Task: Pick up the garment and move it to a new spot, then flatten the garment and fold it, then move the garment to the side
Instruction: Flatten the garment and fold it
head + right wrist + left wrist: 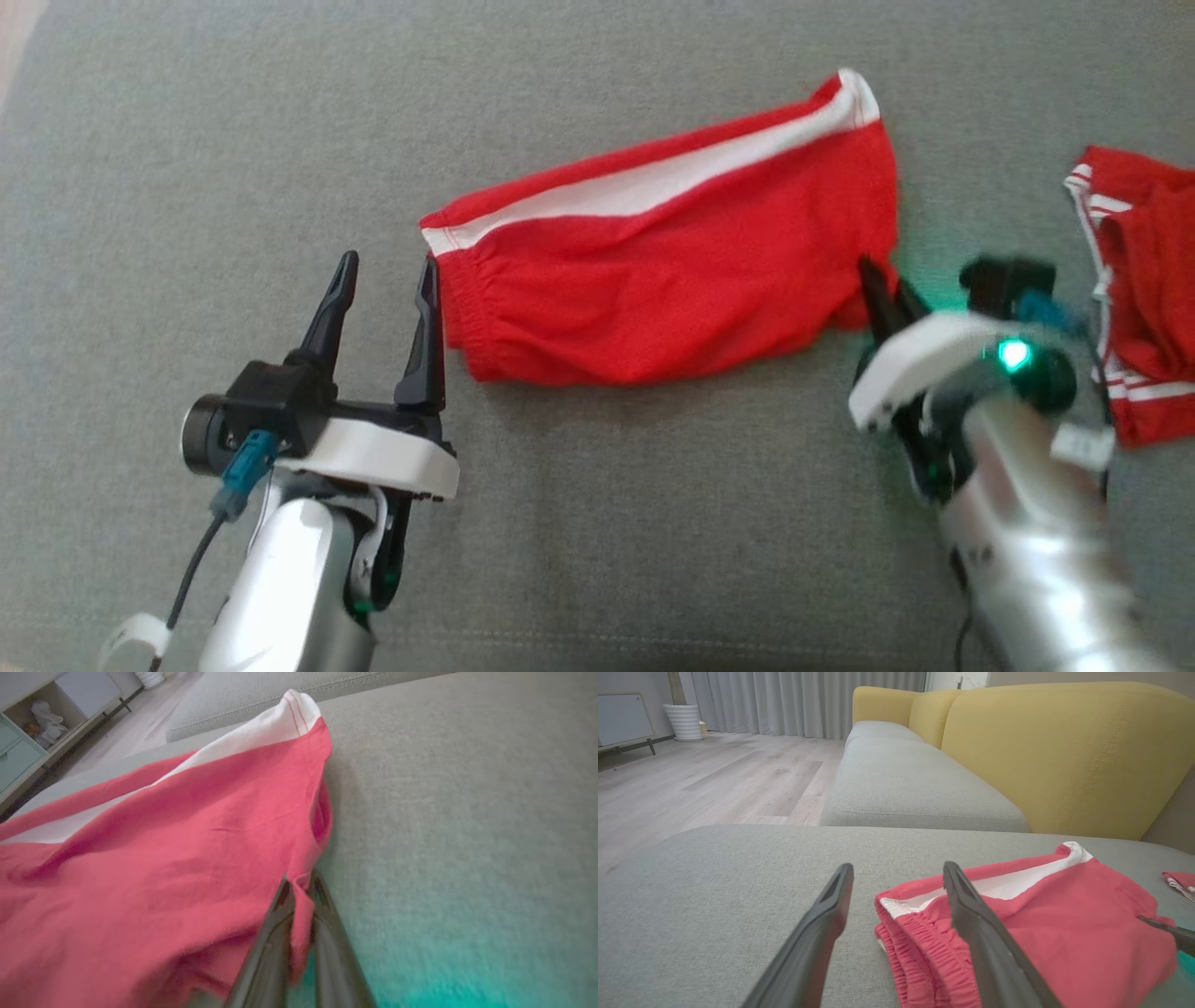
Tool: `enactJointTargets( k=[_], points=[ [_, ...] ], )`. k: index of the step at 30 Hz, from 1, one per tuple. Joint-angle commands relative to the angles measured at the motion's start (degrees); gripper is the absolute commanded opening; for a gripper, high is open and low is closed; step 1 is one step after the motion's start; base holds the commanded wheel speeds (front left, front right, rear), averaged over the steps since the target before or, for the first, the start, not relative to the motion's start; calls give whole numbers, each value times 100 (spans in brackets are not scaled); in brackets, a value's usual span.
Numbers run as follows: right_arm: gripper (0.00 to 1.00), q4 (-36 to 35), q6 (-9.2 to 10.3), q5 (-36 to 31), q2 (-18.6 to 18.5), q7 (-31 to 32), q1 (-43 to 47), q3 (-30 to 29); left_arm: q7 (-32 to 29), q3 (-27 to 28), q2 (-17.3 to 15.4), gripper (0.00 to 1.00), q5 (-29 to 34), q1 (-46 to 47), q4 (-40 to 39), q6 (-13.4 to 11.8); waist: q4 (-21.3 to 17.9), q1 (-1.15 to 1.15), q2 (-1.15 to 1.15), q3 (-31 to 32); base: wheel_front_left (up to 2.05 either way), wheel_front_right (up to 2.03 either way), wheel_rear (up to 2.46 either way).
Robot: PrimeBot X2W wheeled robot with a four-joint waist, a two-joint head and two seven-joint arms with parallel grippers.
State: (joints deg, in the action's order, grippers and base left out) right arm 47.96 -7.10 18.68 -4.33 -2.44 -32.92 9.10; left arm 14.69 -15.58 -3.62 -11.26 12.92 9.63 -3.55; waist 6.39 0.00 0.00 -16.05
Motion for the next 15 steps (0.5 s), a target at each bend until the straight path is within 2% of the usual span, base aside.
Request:
enactJointTargets(
  k=[1,8,15],
  points=[
    [0,-211,-39,54,99,-134,330,120,30,254,-54,100,45,3,-162,10,-80,0,0,73,0,0,0],
    [0,-992,-39,204,120,-370,1315,-181,30,322,-60,100,64,-153,-160,11,-254,0,0,207,0,0,0],
    [0,-1936,-39,173,141,-97,2156,-658,30,334,-60,100,67,-228,-167,24,-339,0,0,273,0,0,0]
  ],
)
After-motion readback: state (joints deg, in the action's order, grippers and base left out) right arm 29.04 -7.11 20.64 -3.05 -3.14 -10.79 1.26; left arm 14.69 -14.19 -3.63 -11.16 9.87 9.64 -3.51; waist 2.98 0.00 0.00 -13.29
